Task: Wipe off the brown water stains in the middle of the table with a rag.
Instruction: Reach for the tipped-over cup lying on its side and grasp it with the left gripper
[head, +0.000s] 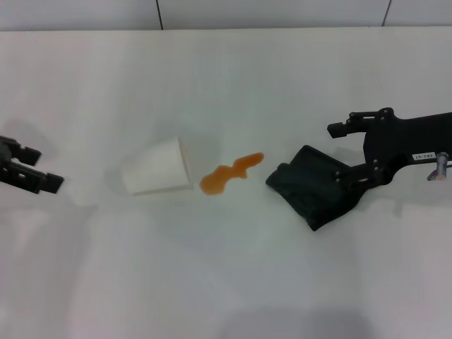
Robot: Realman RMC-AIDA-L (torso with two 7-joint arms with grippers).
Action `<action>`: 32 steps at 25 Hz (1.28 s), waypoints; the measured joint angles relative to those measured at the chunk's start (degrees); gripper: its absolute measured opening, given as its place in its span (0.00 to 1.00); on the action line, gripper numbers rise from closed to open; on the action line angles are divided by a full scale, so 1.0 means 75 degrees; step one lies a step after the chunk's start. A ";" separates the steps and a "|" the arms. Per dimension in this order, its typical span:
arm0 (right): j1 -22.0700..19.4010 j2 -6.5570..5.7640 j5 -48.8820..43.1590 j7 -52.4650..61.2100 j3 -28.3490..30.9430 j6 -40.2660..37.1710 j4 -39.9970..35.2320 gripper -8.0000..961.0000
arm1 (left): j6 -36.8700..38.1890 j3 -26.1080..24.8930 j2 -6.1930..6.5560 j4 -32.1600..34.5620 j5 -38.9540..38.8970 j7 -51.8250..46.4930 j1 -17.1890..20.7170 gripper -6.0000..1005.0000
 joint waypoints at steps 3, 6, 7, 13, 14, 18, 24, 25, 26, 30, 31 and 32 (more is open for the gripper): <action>-0.0003 0.0003 0.0075 -0.0002 -0.0022 -0.0017 -0.0013 0.88 | -0.0328 0.0003 0.0021 -0.0056 0.0749 0.0061 -0.0602 0.89; -0.0020 0.0001 0.0151 -0.0005 -0.0019 -0.0021 -0.0020 0.88 | -0.0682 0.0004 -0.0087 -0.0065 0.1269 0.0244 -0.1156 0.89; -0.0020 -0.0002 0.0165 -0.0007 -0.0014 -0.0021 -0.0016 0.88 | -0.0819 0.0004 -0.0140 -0.0074 0.1345 0.0354 -0.1321 0.89; -0.0009 -0.0004 0.0176 -0.0012 -0.0039 -0.0024 0.0006 0.88 | -0.1658 0.0004 -0.0480 -0.0213 0.1169 0.1092 -0.1718 0.89; -0.0009 -0.0003 0.0177 -0.0014 -0.0042 -0.0019 0.0009 0.88 | -0.1778 0.0004 -0.0570 -0.0218 0.1136 0.1186 -0.1725 0.89; -0.0007 -0.0002 0.0177 -0.0038 -0.0031 0.0007 0.0030 0.88 | -0.2387 0.0000 -0.1013 -0.0225 0.1007 0.1674 -0.1748 0.89; -0.0019 0.0006 0.0186 -0.0097 -0.0006 0.0023 0.0049 0.88 | -0.2454 -0.0008 -0.1097 0.0259 0.0203 0.2179 -0.1577 0.89; -0.0020 0.0007 0.0188 -0.0097 -0.0005 0.0026 0.0050 0.88 | -0.2416 -0.0009 -0.1088 0.0278 0.0075 0.2258 -0.1549 0.89; -0.0019 0.0008 0.0188 -0.0098 -0.0004 0.0028 0.0051 0.88 | -0.2353 -0.0009 -0.1081 0.0295 -0.0067 0.2366 -0.1515 0.89; -0.0012 0.0009 0.0200 -0.0098 0.0000 0.0033 0.0052 0.88 | -0.2121 -0.0008 -0.1075 0.0352 -0.0280 0.2557 -0.1468 0.89; -0.0012 0.0010 0.0204 -0.0098 0.0000 0.0033 0.0053 0.88 | -0.2068 -0.0008 -0.1074 0.0386 -0.0291 0.2575 -0.1458 0.89; -0.0014 0.0010 0.0217 -0.0098 0.0000 0.0034 0.0053 0.88 | -0.2038 -0.0009 -0.1074 0.0404 -0.0287 0.2580 -0.1451 0.89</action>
